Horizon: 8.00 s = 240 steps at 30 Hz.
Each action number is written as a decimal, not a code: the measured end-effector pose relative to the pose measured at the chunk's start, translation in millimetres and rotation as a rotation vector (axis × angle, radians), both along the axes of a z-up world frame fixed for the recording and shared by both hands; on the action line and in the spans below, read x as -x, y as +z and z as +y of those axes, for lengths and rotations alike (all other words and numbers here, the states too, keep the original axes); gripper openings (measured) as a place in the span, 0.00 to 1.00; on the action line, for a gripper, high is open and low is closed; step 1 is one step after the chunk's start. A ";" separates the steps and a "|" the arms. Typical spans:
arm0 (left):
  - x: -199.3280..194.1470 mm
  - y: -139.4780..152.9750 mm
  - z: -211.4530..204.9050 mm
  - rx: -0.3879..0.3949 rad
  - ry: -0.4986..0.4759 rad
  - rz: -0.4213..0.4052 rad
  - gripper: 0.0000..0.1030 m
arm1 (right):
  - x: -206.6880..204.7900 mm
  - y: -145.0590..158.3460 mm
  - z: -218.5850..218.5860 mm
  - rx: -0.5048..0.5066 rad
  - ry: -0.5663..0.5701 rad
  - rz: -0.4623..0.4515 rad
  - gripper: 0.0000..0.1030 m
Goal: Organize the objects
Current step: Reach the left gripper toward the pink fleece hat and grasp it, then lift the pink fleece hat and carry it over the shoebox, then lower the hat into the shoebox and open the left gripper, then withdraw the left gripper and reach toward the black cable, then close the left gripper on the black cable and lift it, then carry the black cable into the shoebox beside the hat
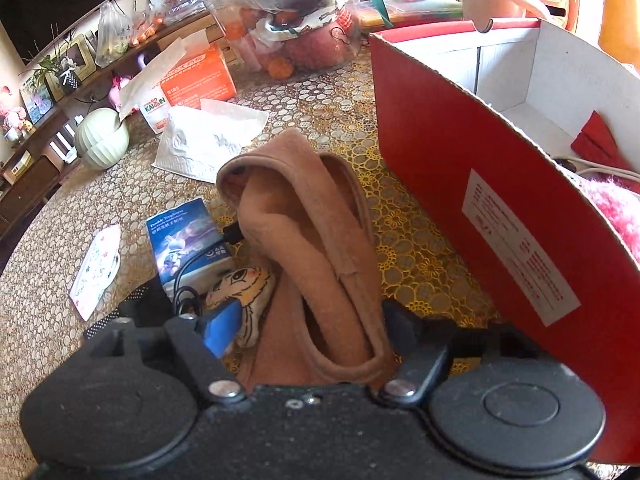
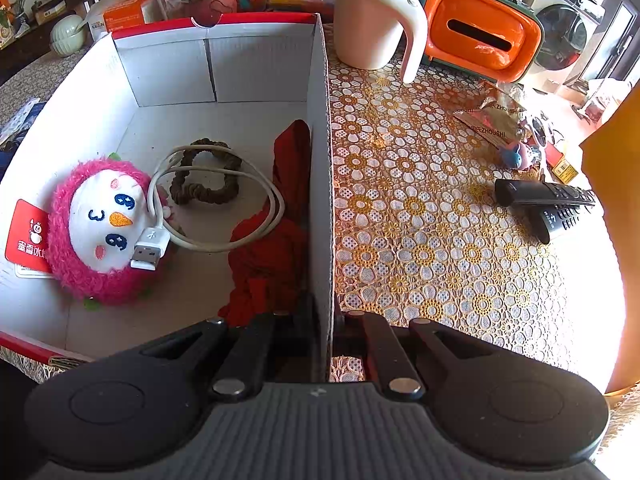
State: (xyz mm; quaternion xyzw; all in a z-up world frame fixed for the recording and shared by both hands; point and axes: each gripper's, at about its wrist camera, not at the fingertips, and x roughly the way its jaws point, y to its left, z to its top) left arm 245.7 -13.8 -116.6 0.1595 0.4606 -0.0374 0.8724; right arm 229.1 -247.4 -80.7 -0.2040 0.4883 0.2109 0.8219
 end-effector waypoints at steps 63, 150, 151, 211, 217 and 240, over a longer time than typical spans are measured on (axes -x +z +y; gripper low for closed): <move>-1.3 169.3 -163.9 0.191 -0.367 -0.219 0.11 | -3.7 -2.5 -2.1 -0.026 0.010 0.012 0.05; 32.7 56.9 111.9 0.166 0.173 -0.083 0.99 | 9.4 -2.6 9.7 0.015 -0.011 -0.004 0.05; 31.3 52.4 113.1 0.170 0.173 -0.080 0.99 | 9.0 -3.0 10.2 0.016 -0.012 -0.002 0.05; 62.9 70.0 72.4 0.311 0.016 -0.130 0.05 | 0.4 -14.0 12.5 0.011 -0.024 0.024 0.05; 72.1 100.7 50.2 0.330 -0.030 -0.169 0.04 | -0.2 -15.2 12.7 0.013 -0.020 0.021 0.05; 53.2 134.8 -122.1 0.396 -0.383 -0.191 0.04 | -1.9 -15.6 10.9 -0.001 -0.003 0.019 0.05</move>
